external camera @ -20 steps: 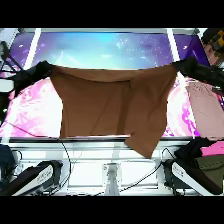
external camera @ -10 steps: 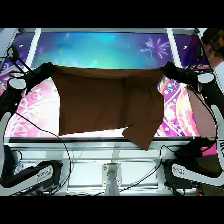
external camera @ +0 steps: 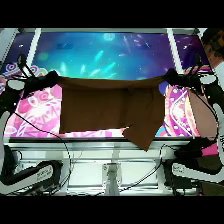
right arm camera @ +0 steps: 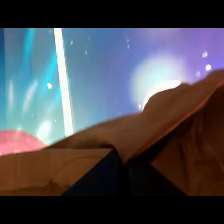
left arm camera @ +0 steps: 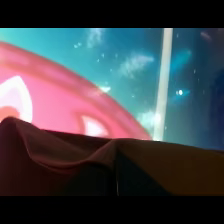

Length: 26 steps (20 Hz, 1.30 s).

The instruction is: Fold the clothes and pants, and hang the long-sleeved shirts on hangers.

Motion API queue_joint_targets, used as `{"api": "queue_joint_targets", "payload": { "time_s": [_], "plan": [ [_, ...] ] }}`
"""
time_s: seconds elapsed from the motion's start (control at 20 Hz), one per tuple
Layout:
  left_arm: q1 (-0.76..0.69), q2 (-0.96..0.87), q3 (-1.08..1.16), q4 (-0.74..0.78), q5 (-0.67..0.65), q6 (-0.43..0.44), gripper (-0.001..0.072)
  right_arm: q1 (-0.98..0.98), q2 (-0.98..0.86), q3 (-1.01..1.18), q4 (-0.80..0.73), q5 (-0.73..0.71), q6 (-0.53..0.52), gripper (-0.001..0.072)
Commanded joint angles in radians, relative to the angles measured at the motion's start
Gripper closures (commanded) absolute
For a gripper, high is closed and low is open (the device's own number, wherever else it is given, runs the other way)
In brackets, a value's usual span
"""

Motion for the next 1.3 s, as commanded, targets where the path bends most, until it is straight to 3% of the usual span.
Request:
{"api": "queue_joint_targets", "payload": {
  "time_s": [0.0,0.2,0.55,0.85,0.9,0.95,1.0,1.05,1.25],
  "plan": [
    [0.007,-0.008,-0.002,0.177,-0.121,-0.139,0.0692,-0.004,-0.006,0.0,-0.107,0.132,0.006,0.0698],
    [0.018,-0.011,-0.002,0.365,-0.236,-0.255,0.0691,-0.003,-0.02,0.0,-0.153,0.205,0.016,0.0698],
    [0.013,-0.11,-0.008,0.381,-0.379,-0.259,0.0691,-0.003,-0.063,0.0,-0.265,0.302,0.086,0.0698],
    [0.013,-0.153,-0.008,0.38,-0.384,-0.259,0.0684,-0.003,-0.063,0.0,-0.313,0.32,0.086,0.0697],
    [0.014,-0.153,-0.008,0.38,-0.384,-0.259,0.0619,-0.003,-0.063,0.0,-0.313,0.32,0.085,0.0696],
    [0.014,-0.153,-0.008,0.38,-0.384,-0.259,0.0423,-0.003,-0.063,0.0,-0.313,0.319,0.082,0.0628],
    [0.014,-0.153,-0.008,0.376,-0.384,-0.259,0.0169,-0.003,-0.063,0.0,-0.314,0.317,0.075,0.0407],
    [0.014,-0.153,-0.008,0.372,-0.384,-0.259,-0.0003,-0.003,-0.062,0.0,-0.313,0.317,0.073,0.0297],
    [0.014,-0.149,-0.001,0.332,-0.388,-0.259,0.0007,-0.004,-0.05,0.018,-0.33,0.338,0.065,0.0299]
  ]
}}
